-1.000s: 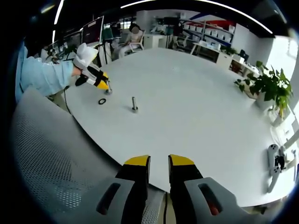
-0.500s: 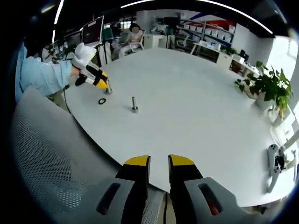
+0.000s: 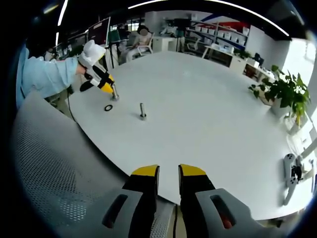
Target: Place the washer onto the threaded stud by aligning its center hole with the stud, sliding it down to the base, and recovering from edge contact or off-axis alignment until the washer reaches the visible bottom stop.
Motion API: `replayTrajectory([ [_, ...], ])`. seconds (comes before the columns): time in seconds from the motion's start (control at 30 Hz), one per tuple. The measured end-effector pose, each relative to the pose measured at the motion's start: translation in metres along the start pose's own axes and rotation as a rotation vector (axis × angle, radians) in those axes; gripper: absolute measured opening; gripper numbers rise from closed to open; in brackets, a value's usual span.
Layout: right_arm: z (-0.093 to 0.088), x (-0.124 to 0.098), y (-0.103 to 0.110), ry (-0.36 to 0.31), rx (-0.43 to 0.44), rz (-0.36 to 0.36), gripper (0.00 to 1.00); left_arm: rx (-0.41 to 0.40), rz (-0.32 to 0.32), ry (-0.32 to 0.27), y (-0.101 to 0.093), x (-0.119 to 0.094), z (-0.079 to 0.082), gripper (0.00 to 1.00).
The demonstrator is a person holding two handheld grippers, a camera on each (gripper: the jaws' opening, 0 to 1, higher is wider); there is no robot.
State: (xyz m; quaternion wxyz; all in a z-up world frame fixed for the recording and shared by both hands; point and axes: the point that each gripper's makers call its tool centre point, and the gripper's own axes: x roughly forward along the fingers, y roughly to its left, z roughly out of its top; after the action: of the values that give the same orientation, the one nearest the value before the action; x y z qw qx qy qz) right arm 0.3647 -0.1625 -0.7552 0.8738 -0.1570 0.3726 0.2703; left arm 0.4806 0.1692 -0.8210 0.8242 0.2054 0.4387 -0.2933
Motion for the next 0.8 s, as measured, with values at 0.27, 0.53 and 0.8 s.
replayTrajectory([
  [0.27, 0.0, 0.0, 0.0, -0.003, 0.002, 0.0, 0.18, 0.012, -0.035, 0.067, -0.001, 0.004, -0.003, 0.23],
  [0.53, 0.001, 0.0, 0.0, -0.004, 0.002, 0.001, 0.18, -0.002, -0.081, 0.128, -0.001, 0.007, -0.007, 0.23],
  [0.8, 0.001, 0.0, 0.0, -0.003, 0.003, 0.002, 0.18, 0.001, -0.116, 0.186, 0.0, 0.011, -0.009, 0.23],
])
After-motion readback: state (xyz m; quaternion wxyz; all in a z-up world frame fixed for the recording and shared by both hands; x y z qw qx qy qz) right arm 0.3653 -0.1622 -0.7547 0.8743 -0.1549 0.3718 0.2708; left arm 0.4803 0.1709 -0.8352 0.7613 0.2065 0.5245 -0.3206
